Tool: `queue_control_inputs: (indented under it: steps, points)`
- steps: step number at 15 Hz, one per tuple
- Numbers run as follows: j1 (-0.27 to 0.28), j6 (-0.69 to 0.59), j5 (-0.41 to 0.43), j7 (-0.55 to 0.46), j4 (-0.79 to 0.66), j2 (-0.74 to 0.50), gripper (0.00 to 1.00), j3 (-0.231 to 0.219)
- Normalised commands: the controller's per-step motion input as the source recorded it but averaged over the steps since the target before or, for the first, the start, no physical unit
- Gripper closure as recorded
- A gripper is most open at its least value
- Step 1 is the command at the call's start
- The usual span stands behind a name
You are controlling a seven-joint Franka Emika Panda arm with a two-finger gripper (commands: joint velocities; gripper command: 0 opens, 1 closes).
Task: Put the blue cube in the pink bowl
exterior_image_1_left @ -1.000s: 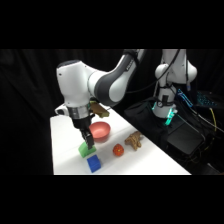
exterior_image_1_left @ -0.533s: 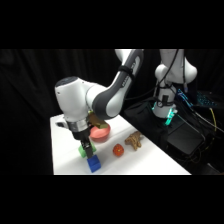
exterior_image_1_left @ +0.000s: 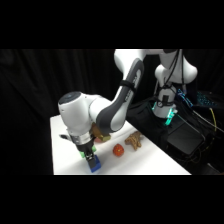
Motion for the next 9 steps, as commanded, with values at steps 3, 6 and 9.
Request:
queue_control_inputs:
  steps: [3,6,9]
  points:
    - [0.057,0.11,0.045,0.11,0.12,0.14,0.00,-0.045]
    - [0.063,0.12,0.062,0.09,0.06,0.09,0.00,-0.027]
    - [0.094,0.13,0.040,0.11,0.02,0.04,0.28,-0.047]
